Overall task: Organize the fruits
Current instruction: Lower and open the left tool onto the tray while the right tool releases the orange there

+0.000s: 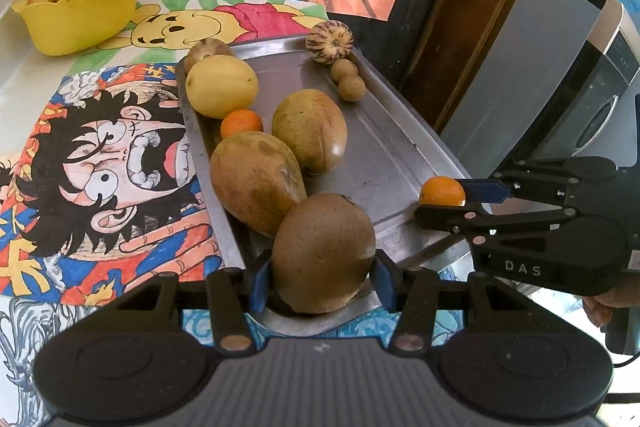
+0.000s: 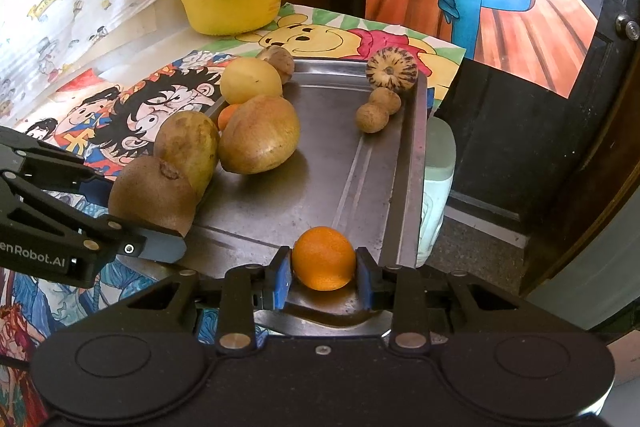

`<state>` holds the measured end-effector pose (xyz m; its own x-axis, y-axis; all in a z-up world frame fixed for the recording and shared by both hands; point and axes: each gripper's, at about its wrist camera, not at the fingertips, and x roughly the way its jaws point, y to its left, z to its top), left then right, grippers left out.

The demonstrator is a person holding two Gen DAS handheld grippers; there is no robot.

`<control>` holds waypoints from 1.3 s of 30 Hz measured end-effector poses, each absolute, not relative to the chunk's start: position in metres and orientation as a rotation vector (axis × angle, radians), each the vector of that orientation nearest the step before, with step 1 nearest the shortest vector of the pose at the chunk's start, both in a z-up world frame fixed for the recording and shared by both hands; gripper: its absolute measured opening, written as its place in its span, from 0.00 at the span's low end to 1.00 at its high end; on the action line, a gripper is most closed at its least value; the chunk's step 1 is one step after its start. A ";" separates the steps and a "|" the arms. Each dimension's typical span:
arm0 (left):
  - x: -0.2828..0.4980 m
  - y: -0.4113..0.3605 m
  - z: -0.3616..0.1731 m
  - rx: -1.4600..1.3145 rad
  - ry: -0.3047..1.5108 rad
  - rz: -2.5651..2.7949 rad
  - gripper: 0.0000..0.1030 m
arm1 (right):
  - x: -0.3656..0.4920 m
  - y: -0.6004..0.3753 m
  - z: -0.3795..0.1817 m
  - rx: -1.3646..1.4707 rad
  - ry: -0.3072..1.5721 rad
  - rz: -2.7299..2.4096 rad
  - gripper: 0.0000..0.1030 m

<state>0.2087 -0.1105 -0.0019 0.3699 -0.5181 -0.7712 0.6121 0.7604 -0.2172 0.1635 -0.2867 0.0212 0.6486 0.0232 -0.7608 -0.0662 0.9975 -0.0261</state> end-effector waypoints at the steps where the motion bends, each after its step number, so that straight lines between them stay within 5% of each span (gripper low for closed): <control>1: 0.209 -0.110 -0.002 0.110 0.946 -0.726 0.54 | 0.164 -0.287 0.021 -0.054 0.864 0.050 0.35; 33: 0.190 -0.106 -0.006 0.022 0.865 -0.612 0.58 | 0.155 -0.301 0.011 -0.151 0.742 0.193 0.45; 39: 0.182 -0.099 -0.006 0.012 0.798 -0.648 0.70 | 0.149 -0.301 0.010 -0.136 0.679 0.203 0.54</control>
<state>0.1824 -0.0988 -0.0060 0.5166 -0.5355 -0.6681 0.5445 0.8076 -0.2264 0.1491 -0.3005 0.0103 0.7595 0.1414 -0.6350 -0.2299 0.9714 -0.0587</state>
